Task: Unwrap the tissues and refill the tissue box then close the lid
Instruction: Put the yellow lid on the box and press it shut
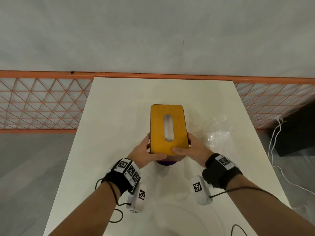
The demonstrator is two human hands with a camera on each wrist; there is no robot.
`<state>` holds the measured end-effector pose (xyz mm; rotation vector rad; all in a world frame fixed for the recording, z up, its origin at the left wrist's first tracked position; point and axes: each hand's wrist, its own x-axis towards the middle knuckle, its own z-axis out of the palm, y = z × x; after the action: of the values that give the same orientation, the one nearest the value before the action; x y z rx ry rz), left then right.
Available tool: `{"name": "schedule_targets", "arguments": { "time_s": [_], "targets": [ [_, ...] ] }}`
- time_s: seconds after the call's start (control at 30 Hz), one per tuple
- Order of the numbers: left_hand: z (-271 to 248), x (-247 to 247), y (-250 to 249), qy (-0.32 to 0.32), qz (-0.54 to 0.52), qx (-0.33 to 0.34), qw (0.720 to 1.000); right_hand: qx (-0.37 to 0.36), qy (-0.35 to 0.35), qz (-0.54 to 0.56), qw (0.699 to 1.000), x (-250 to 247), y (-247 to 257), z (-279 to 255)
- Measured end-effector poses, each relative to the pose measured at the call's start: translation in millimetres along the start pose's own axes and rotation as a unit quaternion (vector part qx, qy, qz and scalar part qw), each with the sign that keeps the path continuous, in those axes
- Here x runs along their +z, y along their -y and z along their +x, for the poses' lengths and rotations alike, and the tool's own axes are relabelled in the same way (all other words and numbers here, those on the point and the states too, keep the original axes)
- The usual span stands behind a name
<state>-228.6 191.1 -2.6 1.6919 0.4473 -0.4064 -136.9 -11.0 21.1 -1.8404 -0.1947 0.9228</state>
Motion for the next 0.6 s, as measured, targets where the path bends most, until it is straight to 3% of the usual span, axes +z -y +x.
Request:
{"name": "schedule_targets", "arguments": {
  "time_s": [0.27, 0.47, 0.6],
  "targets": [
    [0.3, 0.0, -7.4, -0.022, 0.068, -0.033, 0.997, 0.019, -0.041, -0.109, 0.993, -1.9, -1.6, 6.1],
    [3.2, -0.8, -8.4, -0.018, 0.078, -0.06, 0.995, 0.023, -0.048, -0.113, 0.992, 0.5, -3.7, 6.2],
    [6.2, -13.7, -8.7, 0.003, -0.005, -0.089, 0.996, 0.044, -0.03, -0.068, 0.996, -1.4, -1.2, 8.3]
  ]
}}
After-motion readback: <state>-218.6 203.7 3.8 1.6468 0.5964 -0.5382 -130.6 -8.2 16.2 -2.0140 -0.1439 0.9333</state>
